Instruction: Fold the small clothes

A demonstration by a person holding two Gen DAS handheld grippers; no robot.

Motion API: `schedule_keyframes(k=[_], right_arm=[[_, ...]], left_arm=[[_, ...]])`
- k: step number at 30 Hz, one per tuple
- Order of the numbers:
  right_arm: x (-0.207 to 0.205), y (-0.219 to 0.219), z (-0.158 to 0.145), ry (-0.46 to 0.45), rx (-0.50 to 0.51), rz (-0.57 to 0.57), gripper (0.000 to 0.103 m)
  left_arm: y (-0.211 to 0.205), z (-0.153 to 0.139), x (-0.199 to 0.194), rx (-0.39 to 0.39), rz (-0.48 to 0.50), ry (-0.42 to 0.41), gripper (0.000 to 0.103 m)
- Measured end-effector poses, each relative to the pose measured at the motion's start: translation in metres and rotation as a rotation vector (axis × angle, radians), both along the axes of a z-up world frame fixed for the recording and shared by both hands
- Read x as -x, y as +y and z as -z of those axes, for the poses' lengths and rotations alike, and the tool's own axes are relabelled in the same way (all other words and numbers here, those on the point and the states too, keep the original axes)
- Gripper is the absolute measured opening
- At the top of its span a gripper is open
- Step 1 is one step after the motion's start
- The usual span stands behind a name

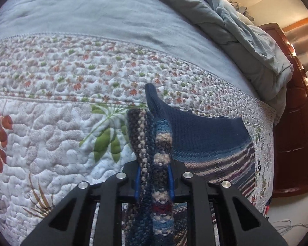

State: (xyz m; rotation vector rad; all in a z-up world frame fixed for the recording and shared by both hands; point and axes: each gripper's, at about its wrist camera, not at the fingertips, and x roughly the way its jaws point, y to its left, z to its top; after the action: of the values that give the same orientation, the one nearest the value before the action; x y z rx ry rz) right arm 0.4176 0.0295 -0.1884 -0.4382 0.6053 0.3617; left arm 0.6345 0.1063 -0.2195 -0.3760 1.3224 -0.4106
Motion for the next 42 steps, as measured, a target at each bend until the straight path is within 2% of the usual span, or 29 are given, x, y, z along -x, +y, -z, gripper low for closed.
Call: schedule_keyframes(k=[4,9,14,20,26,33,42], right_arm=[[-0.006,-0.045,-0.044,0.020,-0.165,0.044,0.011],[-0.013,-0.111,-0.072,0.078,-0.406,0.093,0.010],[-0.016,-0.176,-0.086,0.105,-0.581,0.153,0.010],[-0.011,-0.235,-0.084,0.128,-0.742,0.210,0.010],[-0.007,-0.279,-0.081,0.131,-0.827,0.255,0.010],[0.001,-0.315,-0.074,0.135,-0.844,0.284,0.010],[0.006,-0.365,-0.060,0.167,-0.920,0.341,0.010]], left_arm=[[-0.029,-0.048,0.002,-0.042,0.016,-0.051,0.019],[-0.072,-0.090,0.005,-0.111,0.026,-0.098,0.019],[-0.121,-0.116,0.008,-0.148,0.054,-0.129,0.019],[-0.181,-0.131,0.010,-0.182,0.088,-0.153,0.019],[-0.233,-0.130,0.009,-0.211,0.125,-0.160,0.019],[-0.290,-0.118,0.013,-0.245,0.183,-0.156,0.019],[-0.339,-0.104,0.018,-0.257,0.224,-0.150,0.019]])
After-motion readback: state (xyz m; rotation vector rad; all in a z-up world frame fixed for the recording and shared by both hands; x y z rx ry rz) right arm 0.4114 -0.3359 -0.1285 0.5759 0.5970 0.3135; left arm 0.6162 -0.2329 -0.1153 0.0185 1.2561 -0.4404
